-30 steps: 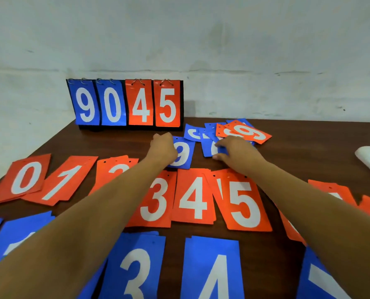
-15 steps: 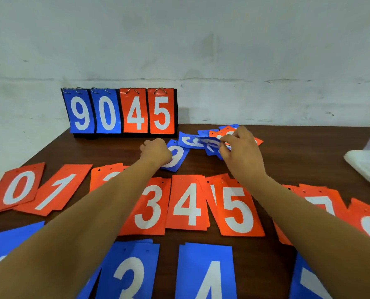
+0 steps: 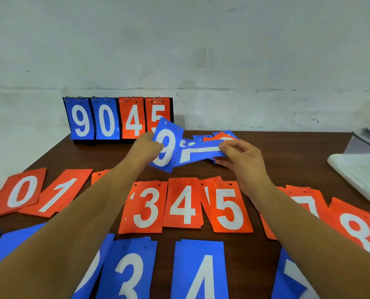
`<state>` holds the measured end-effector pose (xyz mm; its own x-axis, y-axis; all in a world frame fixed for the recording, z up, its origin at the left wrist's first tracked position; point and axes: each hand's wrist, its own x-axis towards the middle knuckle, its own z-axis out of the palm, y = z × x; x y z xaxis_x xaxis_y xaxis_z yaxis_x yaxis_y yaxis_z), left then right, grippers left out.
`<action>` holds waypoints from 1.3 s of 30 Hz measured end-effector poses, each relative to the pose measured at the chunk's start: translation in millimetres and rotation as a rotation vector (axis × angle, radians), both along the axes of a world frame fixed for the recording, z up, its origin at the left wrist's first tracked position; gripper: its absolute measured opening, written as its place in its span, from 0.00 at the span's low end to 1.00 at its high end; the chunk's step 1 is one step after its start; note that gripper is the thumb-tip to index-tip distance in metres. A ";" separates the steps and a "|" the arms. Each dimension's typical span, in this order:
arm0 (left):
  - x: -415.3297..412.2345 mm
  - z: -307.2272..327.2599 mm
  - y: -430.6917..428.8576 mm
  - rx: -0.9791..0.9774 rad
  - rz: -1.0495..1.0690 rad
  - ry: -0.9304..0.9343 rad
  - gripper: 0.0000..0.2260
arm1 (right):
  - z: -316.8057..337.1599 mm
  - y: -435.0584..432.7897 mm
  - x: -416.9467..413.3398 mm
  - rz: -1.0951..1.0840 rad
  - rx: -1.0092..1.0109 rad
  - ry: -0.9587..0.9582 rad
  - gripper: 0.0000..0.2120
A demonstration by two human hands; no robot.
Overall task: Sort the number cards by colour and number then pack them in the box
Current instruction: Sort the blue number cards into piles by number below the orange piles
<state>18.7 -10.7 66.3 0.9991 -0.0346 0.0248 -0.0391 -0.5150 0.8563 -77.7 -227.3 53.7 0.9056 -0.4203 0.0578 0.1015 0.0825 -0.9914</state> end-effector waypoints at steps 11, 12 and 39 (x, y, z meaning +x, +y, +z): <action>-145.8 44.4 29.2 -0.738 -0.112 0.151 0.11 | 32.4 24.5 -85.8 0.055 0.306 0.030 0.14; -158.3 41.8 31.1 -0.770 -0.116 0.152 0.12 | 34.4 27.9 -95.6 0.054 0.365 0.038 0.12; -290.6 -18.8 -5.5 -0.507 0.016 0.141 0.05 | -12.2 -2.8 -261.2 -0.264 -0.555 0.370 0.15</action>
